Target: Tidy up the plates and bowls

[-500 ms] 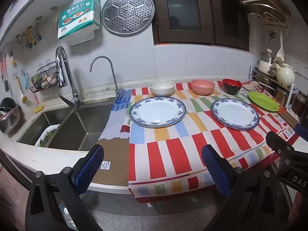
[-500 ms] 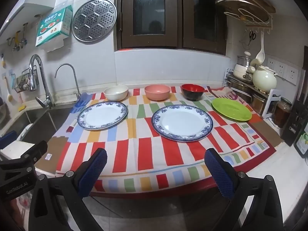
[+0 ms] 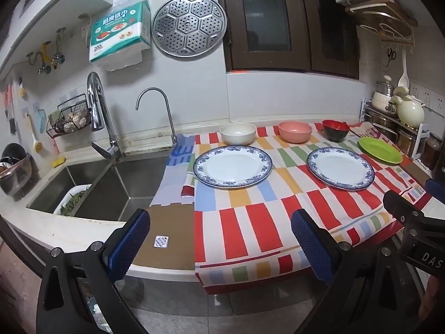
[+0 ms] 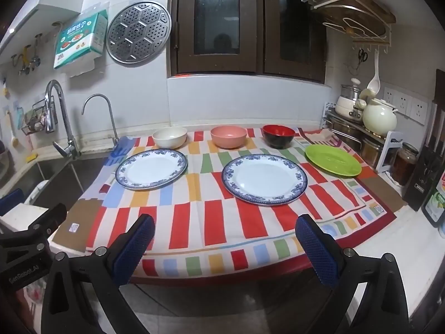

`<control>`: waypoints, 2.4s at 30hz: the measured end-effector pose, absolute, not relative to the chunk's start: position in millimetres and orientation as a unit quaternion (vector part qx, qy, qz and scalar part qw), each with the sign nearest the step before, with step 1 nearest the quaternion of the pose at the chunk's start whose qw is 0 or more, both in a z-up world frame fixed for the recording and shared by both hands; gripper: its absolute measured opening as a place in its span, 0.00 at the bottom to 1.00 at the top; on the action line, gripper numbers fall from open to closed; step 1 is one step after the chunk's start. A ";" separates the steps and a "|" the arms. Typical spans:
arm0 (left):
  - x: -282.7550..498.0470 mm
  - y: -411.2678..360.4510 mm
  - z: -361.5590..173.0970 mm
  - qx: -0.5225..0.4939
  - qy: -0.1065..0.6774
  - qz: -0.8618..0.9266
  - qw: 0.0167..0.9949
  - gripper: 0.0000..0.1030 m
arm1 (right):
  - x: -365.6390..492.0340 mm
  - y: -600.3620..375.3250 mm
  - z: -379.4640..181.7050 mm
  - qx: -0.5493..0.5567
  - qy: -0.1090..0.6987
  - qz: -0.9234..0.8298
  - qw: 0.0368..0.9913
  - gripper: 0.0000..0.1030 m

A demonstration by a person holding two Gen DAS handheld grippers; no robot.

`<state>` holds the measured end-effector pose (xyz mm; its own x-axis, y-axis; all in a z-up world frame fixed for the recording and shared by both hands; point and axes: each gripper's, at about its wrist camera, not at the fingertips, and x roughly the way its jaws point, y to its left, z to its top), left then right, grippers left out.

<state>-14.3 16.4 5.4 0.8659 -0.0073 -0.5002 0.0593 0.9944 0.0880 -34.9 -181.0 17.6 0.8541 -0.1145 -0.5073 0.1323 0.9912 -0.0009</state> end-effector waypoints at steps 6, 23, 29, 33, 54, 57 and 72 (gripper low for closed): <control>-17.1 21.2 6.5 0.047 0.257 -0.018 0.965 1.00 | -37.6 -176.2 20.6 0.012 0.260 -0.065 0.963 0.99; -22.7 22.3 10.7 0.048 0.247 -0.019 0.968 1.00 | -47.2 -172.1 25.9 0.006 0.251 -0.065 0.966 0.99; -23.9 21.6 12.0 0.050 0.247 -0.021 0.968 1.00 | -50.1 -173.2 27.9 0.008 0.249 -0.068 0.966 0.99; -25.6 21.3 14.3 0.048 0.244 -0.024 0.968 1.00 | -50.6 -173.2 29.8 0.010 0.247 -0.067 0.967 0.99; -29.1 22.6 17.9 0.047 0.235 -0.024 0.971 1.00 | -53.9 -172.9 33.5 0.013 0.240 -0.064 0.969 0.99; -28.5 22.7 18.6 0.048 0.234 -0.024 0.971 1.00 | -53.9 -173.1 34.0 0.013 0.240 -0.065 0.969 0.99; -24.7 25.6 18.7 0.050 0.232 -0.022 0.971 1.00 | -51.9 -173.7 34.2 0.014 0.241 -0.065 0.968 0.99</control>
